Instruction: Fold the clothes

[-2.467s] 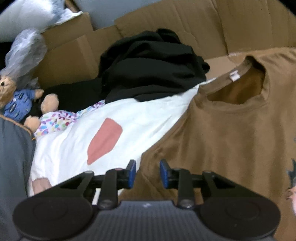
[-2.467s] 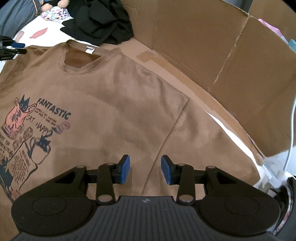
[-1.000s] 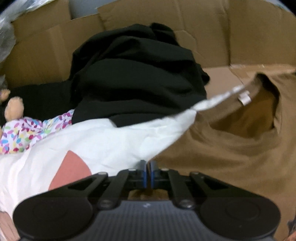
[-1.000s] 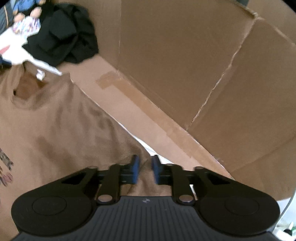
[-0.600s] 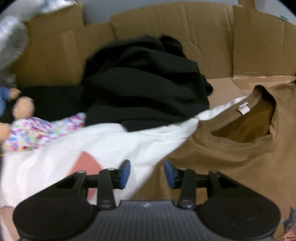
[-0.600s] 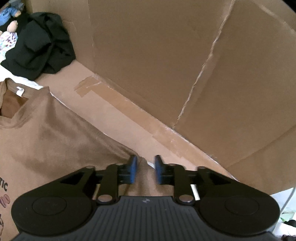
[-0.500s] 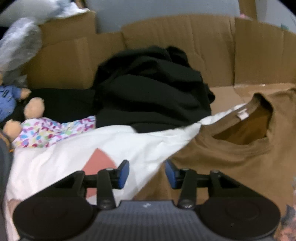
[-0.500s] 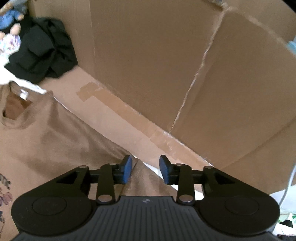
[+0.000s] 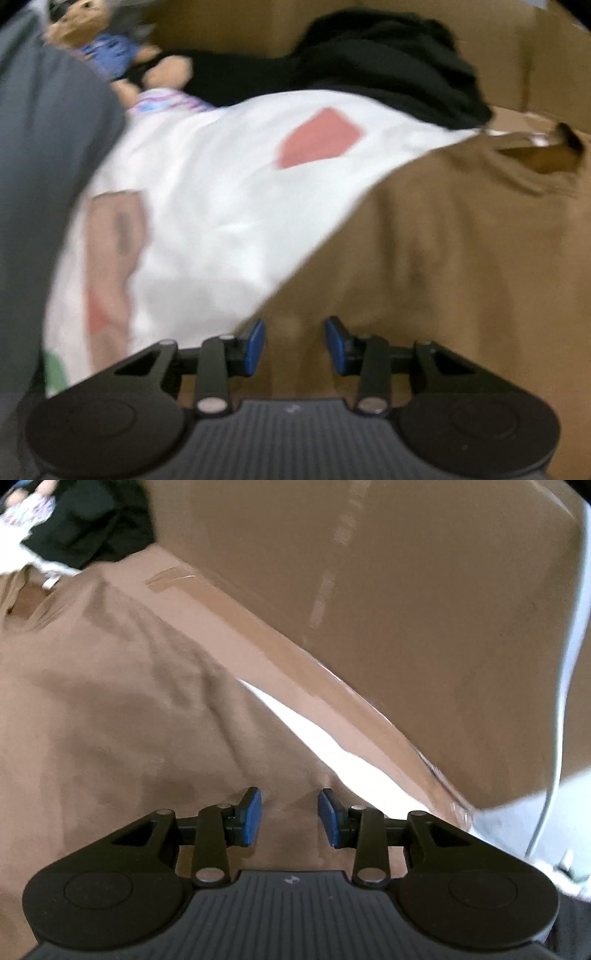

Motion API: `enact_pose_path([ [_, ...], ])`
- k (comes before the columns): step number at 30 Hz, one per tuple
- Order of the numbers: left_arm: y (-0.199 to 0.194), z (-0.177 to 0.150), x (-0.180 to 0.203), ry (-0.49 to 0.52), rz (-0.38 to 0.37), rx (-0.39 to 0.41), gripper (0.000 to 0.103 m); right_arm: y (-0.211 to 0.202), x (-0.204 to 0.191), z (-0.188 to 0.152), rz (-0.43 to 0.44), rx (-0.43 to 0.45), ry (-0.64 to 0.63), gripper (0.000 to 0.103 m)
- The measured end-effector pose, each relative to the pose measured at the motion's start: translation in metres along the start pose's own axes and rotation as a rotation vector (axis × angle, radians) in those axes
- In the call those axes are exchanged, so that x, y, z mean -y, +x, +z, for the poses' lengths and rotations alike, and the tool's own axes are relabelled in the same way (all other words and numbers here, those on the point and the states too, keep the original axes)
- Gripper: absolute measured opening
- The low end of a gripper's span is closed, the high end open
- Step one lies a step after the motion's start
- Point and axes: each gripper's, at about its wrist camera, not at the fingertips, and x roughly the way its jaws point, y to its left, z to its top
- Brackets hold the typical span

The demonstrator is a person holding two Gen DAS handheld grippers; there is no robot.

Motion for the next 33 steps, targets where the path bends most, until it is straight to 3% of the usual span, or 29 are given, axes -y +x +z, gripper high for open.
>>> enact_pose_path([
  [5, -0.015, -0.009, -0.028, -0.031, 0.052, -0.042, 0.048, -0.012, 0.000, -0.005, -0.085, -0.027, -0.060, 0.040],
  [8, -0.023, -0.027, -0.045, -0.132, 0.003, -0.079, 0.050, -0.026, 0.002, -0.008, -0.110, -0.019, -0.049, 0.042],
  [11, -0.039, -0.048, -0.043, -0.176, -0.015, -0.062, 0.050, -0.049, 0.005, -0.017, -0.064, -0.007, 0.003, 0.042],
  [14, -0.058, -0.072, -0.032, -0.208, -0.102, -0.071, 0.050, -0.066, -0.003, -0.029, -0.013, 0.011, 0.024, 0.042],
  [18, -0.065, -0.094, -0.015, -0.146, -0.143, -0.139, 0.055, -0.070, -0.015, -0.049, 0.045, -0.009, 0.009, 0.042],
  [20, -0.063, -0.102, -0.008, -0.115, -0.119, -0.155, 0.055, -0.066, -0.021, -0.064, 0.067, -0.048, -0.003, 0.042],
  [23, -0.063, -0.110, -0.013, -0.178, -0.112, -0.156, 0.052, -0.057, -0.020, -0.081, 0.064, -0.101, -0.013, 0.042],
  [29, -0.086, -0.106, -0.004, -0.085, -0.010, -0.187, 0.049, -0.063, -0.019, -0.097, 0.014, -0.143, -0.081, 0.042],
  [33, -0.106, -0.107, -0.007, -0.129, 0.045, -0.175, 0.050, -0.074, -0.025, -0.100, 0.003, -0.131, -0.096, 0.042],
])
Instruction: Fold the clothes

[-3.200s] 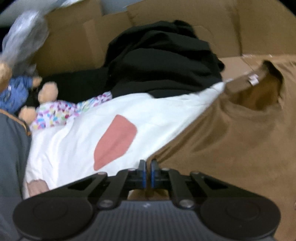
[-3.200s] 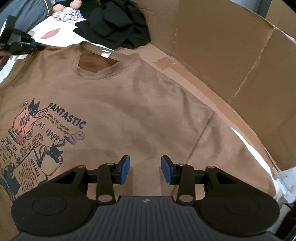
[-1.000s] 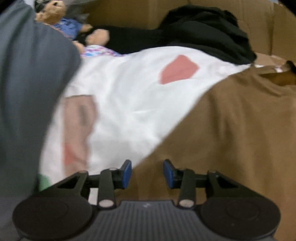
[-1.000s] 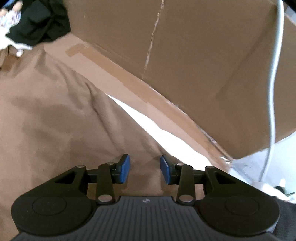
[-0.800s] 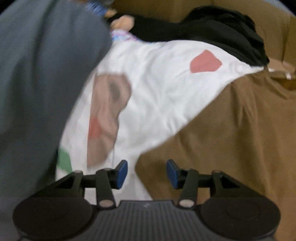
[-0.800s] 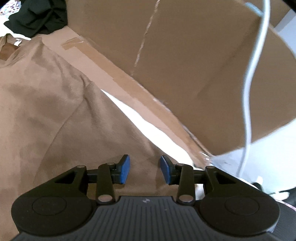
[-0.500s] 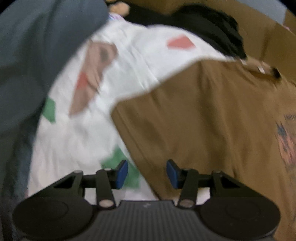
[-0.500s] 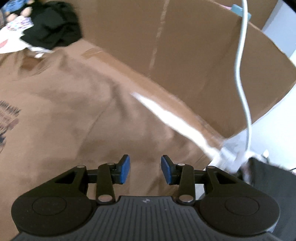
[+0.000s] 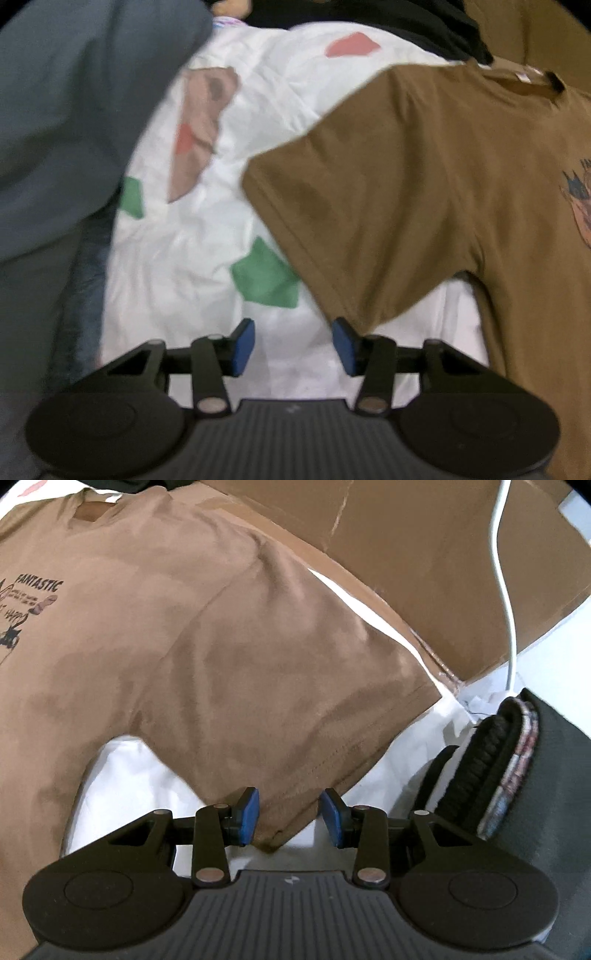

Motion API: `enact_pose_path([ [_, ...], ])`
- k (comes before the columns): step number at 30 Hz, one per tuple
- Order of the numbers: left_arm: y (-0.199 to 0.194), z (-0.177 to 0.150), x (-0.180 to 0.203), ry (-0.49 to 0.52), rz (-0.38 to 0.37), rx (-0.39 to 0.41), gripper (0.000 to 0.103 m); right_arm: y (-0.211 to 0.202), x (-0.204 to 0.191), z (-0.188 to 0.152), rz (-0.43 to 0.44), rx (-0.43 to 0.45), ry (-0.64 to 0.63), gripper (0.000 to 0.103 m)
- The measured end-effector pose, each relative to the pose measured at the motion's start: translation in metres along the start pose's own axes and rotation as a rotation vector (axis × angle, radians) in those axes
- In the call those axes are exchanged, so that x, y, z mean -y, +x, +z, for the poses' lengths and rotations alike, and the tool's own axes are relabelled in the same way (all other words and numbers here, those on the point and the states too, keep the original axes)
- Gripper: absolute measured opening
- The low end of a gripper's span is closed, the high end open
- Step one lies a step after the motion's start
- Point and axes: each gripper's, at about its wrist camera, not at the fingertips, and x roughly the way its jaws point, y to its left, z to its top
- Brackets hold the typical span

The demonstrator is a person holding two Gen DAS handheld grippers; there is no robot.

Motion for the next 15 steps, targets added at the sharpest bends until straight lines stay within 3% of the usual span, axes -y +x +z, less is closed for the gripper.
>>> enact_pose_path([
  [2, -0.013, -0.003, -0.002, -0.062, -0.011, 0.022, 0.051, -0.008, -0.002, 0.000, 0.011, 0.010, 0.014, 0.042],
  [4, -0.026, -0.008, 0.001, -0.089, -0.056, 0.038, 0.059, -0.019, -0.005, 0.000, 0.021, 0.031, 0.026, 0.042],
  [10, -0.052, -0.037, 0.040, 0.012, -0.183, 0.024, 0.063, -0.062, -0.025, -0.023, 0.137, 0.104, 0.050, 0.042],
  [15, -0.071, -0.067, 0.064, 0.069, -0.238, 0.025, 0.069, -0.072, -0.045, -0.049, 0.266, 0.065, 0.070, 0.042],
])
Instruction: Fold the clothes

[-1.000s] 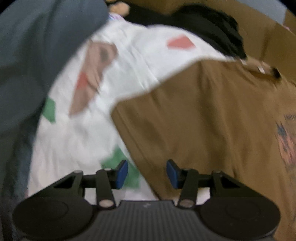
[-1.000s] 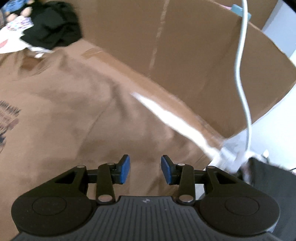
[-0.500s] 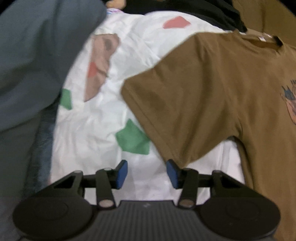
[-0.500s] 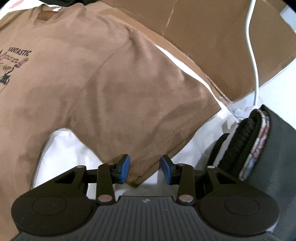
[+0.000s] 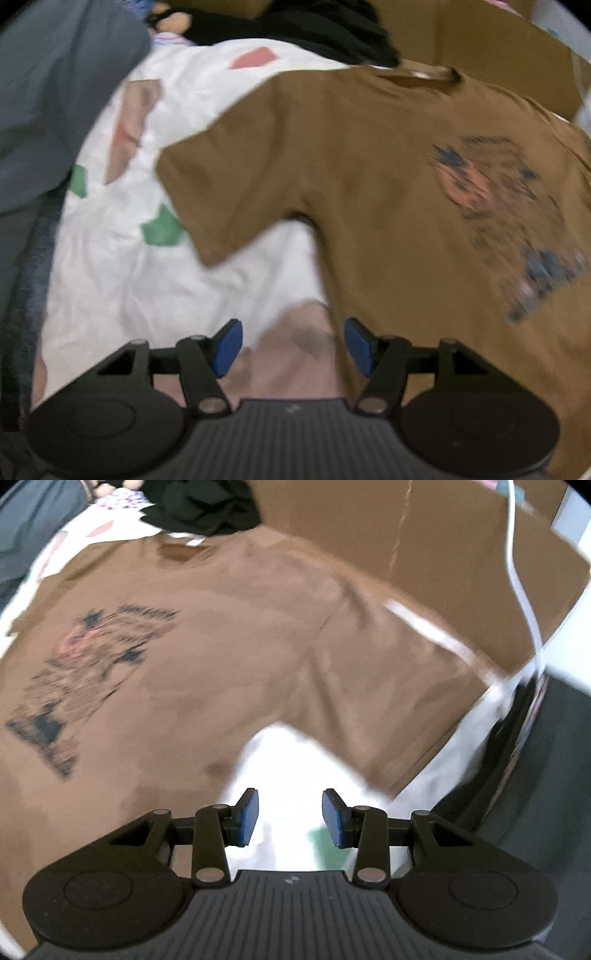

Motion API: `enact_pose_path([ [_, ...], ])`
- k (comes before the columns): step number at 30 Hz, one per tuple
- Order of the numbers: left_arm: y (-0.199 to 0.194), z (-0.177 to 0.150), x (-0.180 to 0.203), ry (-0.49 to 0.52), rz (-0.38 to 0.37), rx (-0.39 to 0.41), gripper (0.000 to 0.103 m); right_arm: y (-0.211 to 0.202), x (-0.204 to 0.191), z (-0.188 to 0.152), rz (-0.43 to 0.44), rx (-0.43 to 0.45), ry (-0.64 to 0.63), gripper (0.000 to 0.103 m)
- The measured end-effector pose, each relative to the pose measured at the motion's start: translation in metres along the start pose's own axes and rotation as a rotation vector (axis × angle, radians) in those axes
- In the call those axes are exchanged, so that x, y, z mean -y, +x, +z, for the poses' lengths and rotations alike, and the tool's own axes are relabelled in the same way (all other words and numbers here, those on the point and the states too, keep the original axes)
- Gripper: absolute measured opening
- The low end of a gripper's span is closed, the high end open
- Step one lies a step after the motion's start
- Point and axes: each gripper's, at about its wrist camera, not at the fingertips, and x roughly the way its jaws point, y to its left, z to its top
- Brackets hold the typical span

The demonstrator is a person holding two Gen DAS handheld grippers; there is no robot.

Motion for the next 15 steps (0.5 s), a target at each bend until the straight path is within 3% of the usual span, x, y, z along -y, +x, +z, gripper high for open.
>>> enact_pose_path([
  [3, -0.003, -0.022, 0.011, -0.012, -0.026, 0.014, 0.071, -0.002, -0.013, -0.018, 0.054, -0.023, 0.008, 0.042],
  [8, 0.012, -0.048, 0.020, -0.016, -0.053, -0.053, 0.073, 0.016, -0.041, -0.046, 0.101, -0.077, -0.002, 0.042],
  [15, 0.024, -0.063, 0.024, 0.085, -0.007, -0.141, 0.072, 0.034, -0.070, -0.070, 0.044, -0.159, -0.109, 0.042],
])
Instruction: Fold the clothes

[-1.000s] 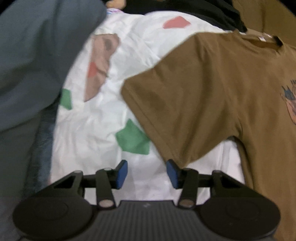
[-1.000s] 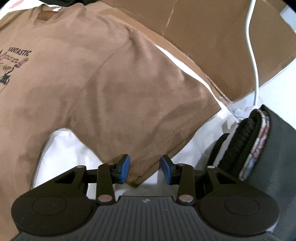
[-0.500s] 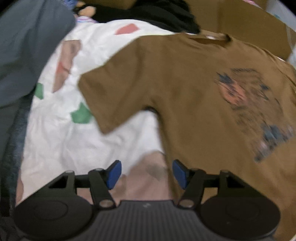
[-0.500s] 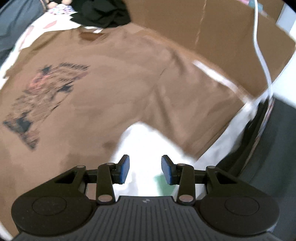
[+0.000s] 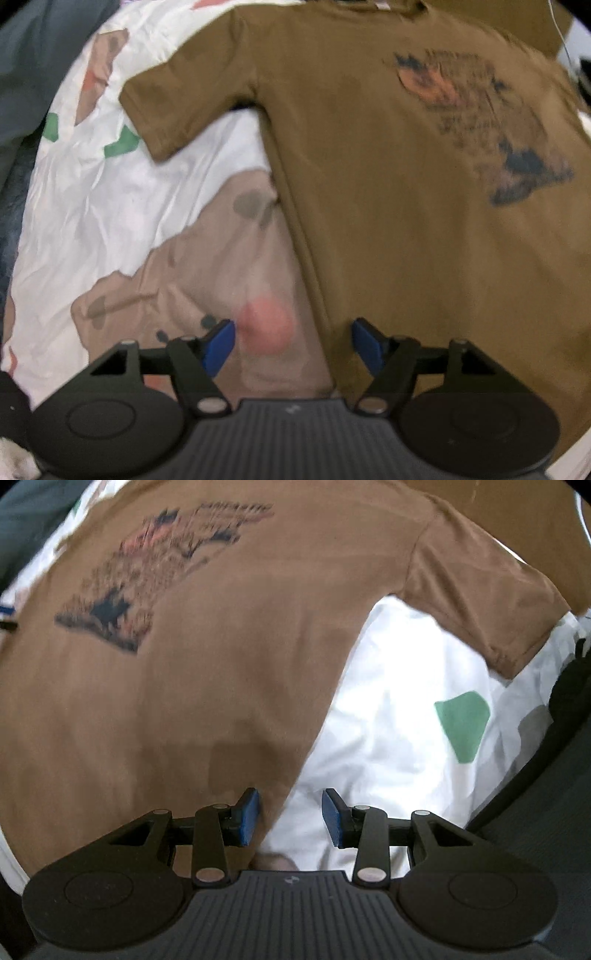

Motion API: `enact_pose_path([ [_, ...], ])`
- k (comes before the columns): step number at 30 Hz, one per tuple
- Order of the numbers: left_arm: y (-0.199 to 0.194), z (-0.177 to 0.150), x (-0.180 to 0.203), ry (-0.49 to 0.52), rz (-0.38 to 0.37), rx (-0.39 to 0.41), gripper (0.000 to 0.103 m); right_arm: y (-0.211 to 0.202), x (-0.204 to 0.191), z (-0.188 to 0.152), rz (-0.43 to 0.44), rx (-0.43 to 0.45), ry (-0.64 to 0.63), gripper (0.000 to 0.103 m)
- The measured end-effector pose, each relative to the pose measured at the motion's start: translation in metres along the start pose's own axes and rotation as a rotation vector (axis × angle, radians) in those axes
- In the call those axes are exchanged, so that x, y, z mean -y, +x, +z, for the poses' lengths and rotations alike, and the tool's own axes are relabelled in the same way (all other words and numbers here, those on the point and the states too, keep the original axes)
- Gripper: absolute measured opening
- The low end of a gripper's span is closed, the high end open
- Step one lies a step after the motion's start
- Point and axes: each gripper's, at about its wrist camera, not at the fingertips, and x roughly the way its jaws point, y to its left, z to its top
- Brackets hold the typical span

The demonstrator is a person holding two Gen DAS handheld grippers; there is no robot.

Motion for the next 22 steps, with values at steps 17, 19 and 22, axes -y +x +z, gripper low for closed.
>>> enact_pose_path([
  [17, -0.056, 0.032, 0.009, -0.106, -0.092, 0.007, 0.088, -0.076, -0.031, 0.043, -0.093, 0.047, -0.082, 0.042],
  [19, -0.064, 0.036, 0.018, -0.086, -0.067, -0.016, 0.098, -0.082, -0.038, 0.049, -0.097, 0.042, -0.105, 0.042],
  [22, -0.072, 0.042, 0.030, -0.032, -0.051, -0.036, 0.098, -0.090, -0.049, 0.057, -0.086, 0.034, -0.125, 0.043],
])
